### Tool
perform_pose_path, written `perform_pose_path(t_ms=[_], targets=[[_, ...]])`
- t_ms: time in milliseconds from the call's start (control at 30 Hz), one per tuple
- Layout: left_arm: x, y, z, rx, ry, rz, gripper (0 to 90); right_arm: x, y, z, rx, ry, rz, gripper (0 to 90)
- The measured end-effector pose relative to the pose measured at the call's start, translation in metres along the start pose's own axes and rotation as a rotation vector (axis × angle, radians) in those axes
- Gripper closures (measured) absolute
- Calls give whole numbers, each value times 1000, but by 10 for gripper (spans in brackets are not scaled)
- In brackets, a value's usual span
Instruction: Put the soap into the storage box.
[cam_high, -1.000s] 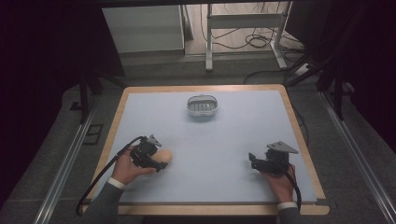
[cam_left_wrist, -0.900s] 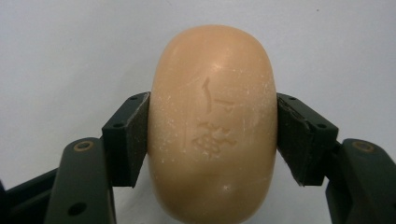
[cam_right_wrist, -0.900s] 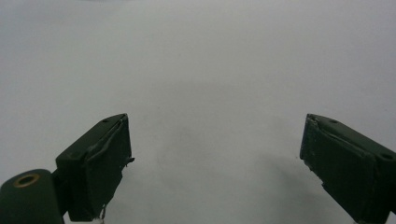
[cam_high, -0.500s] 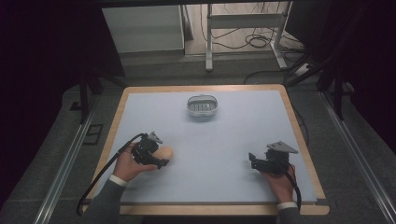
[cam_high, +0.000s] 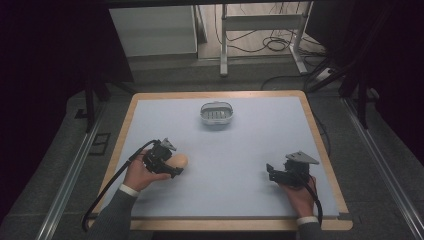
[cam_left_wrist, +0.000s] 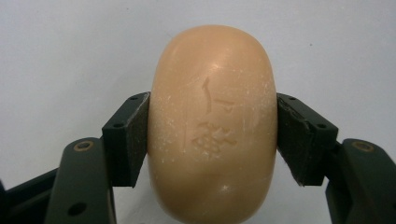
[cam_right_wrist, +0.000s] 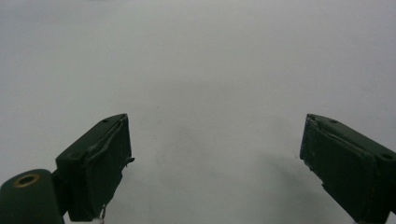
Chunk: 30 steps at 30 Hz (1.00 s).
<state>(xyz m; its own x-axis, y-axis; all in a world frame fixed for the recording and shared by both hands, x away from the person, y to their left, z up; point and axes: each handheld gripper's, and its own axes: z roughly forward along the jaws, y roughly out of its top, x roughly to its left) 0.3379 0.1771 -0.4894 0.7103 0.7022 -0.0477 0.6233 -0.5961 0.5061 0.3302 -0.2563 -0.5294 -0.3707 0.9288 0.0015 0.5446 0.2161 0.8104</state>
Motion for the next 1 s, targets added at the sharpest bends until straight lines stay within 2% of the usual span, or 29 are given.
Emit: perform_pose_path(t_ms=[1000], targets=[[-2, 24, 0, -13, -3, 26, 328, 0, 0, 1, 5, -3, 3, 88]])
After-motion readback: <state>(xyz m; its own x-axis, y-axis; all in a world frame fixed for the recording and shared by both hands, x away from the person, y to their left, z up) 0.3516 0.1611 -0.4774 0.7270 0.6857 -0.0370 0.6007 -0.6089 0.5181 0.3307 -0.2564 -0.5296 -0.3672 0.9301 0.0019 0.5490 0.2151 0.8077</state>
